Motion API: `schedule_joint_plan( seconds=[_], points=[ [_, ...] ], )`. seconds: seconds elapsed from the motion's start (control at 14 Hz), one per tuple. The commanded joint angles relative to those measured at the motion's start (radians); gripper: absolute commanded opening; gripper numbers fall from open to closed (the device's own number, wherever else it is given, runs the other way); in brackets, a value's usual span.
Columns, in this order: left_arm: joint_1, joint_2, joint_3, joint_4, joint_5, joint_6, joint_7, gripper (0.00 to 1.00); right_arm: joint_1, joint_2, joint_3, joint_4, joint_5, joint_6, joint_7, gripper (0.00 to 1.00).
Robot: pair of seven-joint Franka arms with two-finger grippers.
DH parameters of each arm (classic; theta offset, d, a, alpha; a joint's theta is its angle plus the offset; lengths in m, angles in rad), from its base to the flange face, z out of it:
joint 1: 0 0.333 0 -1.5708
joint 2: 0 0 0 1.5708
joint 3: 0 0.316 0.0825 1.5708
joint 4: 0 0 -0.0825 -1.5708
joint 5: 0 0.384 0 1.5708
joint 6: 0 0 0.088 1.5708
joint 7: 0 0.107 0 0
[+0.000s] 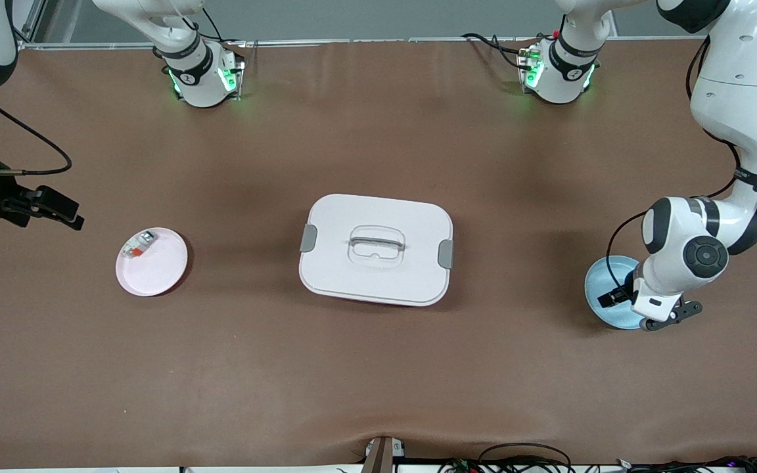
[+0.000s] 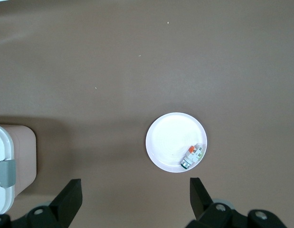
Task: Transfer orange switch to right arm and place
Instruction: 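Close the left gripper on the switch and lift it, then carry the switch above the white box while the right gripper approaches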
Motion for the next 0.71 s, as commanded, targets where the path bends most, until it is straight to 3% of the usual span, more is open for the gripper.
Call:
schedule_joint_plan(
  seconds=[0.0,0.43,0.64],
  points=[
    [-0.003,0.007,-0.001,0.017,0.027,0.007,-0.030,0.03,0.011,0.003,-0.001,0.013,-0.013,-0.012,-0.005,1.00],
    [-0.007,-0.094,-0.019,0.014,0.027,-0.057,-0.023,0.00,0.054,0.003,-0.001,0.010,-0.012,-0.014,0.007,1.00],
    [-0.004,-0.161,-0.066,0.017,0.019,-0.129,-0.028,0.00,0.081,0.002,0.001,0.010,-0.012,-0.023,0.016,1.00]
  ],
)
